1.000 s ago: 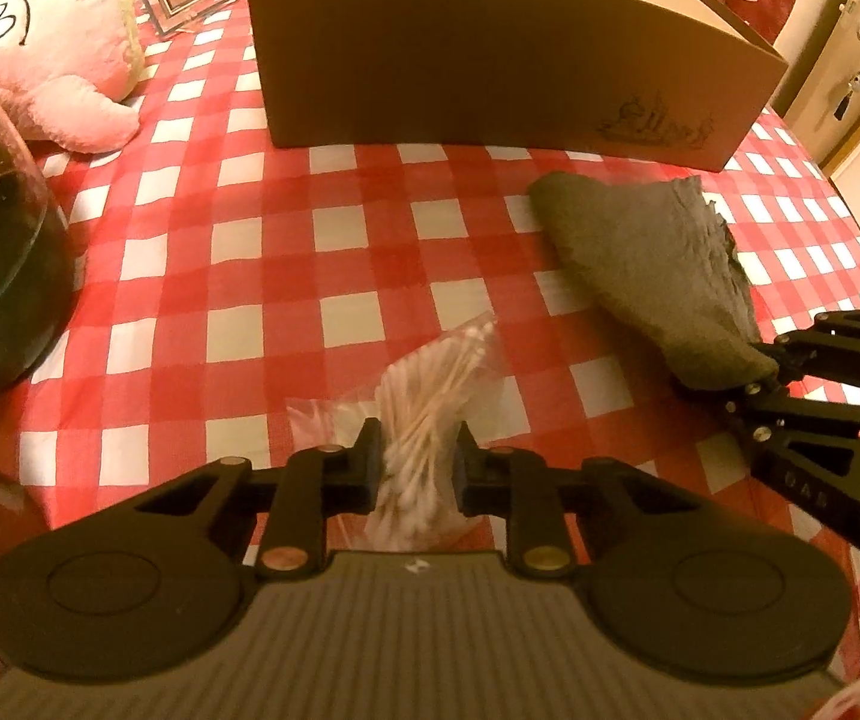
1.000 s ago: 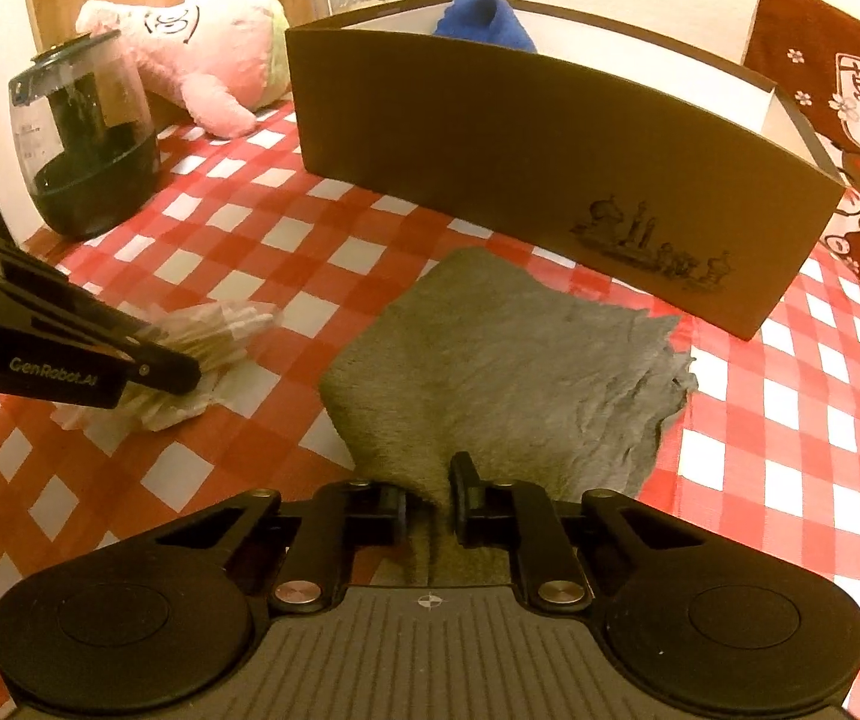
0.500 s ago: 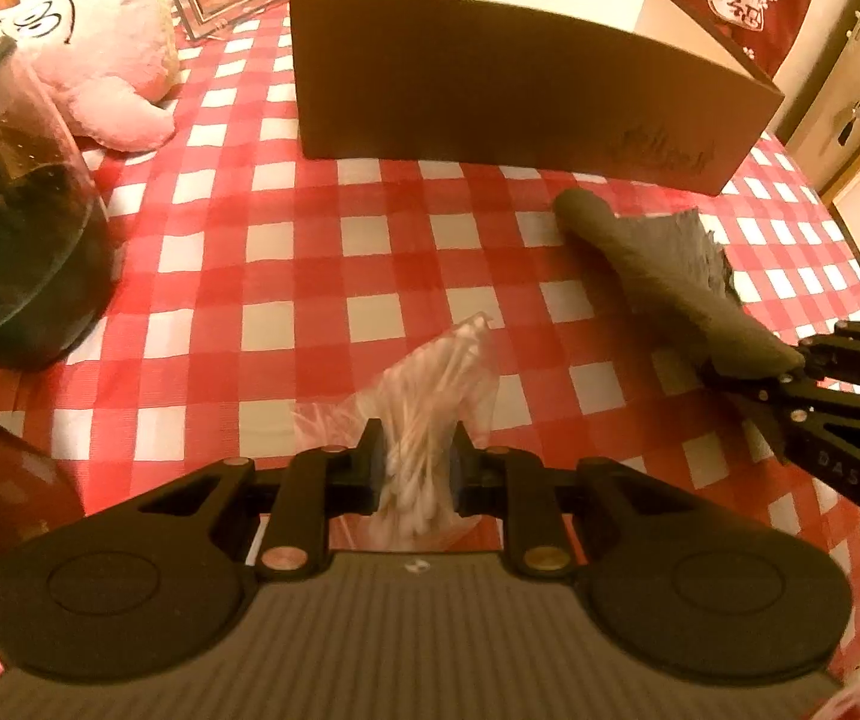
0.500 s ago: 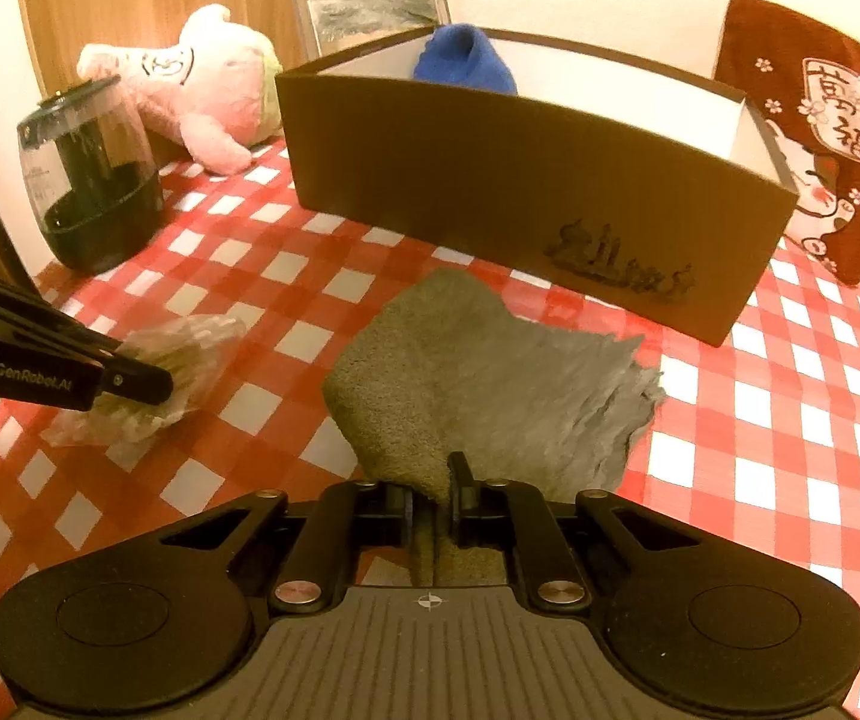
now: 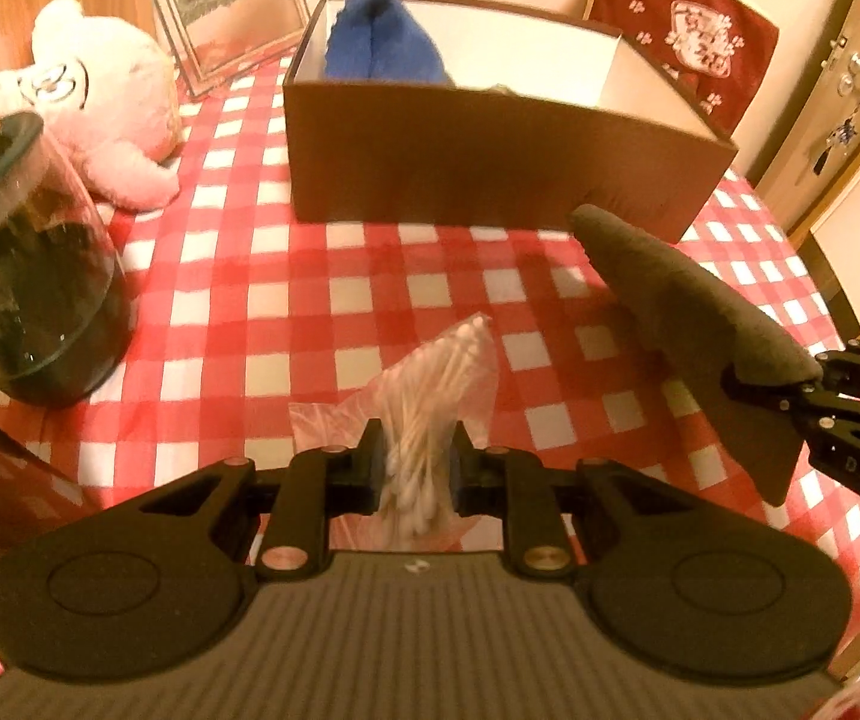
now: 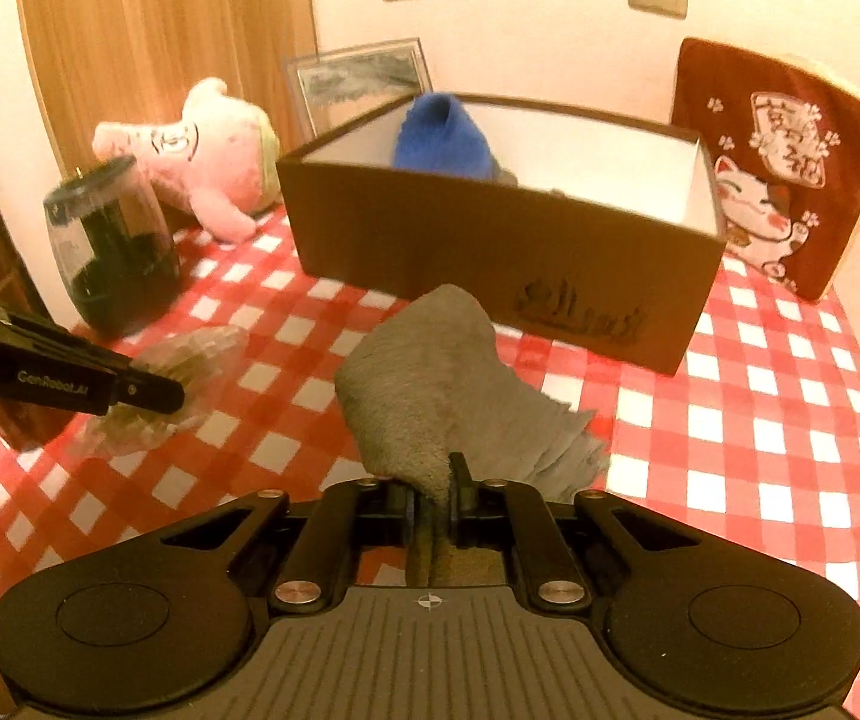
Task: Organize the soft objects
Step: 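Lift the grey cloth with the right gripper while the left lifts the swab bag, then carry the grey cloth and swab bag over the box with both grippers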
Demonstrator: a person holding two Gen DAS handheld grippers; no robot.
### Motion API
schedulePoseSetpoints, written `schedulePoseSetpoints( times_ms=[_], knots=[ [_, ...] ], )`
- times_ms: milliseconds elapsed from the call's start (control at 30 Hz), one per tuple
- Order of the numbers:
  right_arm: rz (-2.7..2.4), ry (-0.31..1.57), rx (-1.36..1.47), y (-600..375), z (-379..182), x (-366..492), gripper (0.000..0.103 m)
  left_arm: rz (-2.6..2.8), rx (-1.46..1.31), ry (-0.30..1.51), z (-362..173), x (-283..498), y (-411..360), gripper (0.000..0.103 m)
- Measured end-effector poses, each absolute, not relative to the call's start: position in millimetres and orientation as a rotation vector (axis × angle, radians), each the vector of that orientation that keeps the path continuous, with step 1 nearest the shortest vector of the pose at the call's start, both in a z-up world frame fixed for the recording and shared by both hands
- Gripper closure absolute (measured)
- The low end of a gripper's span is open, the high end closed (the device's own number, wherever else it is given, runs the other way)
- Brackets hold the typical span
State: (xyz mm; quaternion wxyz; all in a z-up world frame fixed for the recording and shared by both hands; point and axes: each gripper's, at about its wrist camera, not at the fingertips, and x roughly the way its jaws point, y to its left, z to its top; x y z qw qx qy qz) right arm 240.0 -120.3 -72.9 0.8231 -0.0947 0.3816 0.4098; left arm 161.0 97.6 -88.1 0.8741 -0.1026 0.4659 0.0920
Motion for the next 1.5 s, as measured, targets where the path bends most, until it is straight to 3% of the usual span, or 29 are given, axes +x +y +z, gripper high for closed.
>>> schedulePoseSetpoints(
  times_ms=[933, 1500],
  knots=[
    [0.931, 0.59, -0.115, -140.5, 20.5, 255.2, 0.094, 0.169, -0.149, 0.784, -8.7, 203.6, 99.8, 0.084],
    [0.913, 0.426, -0.096, -133.5, 71.7, 322.3, 0.094, 0.171, -0.115, 0.709, 23.2, 263.2, 114.2, 0.084]
  ],
)
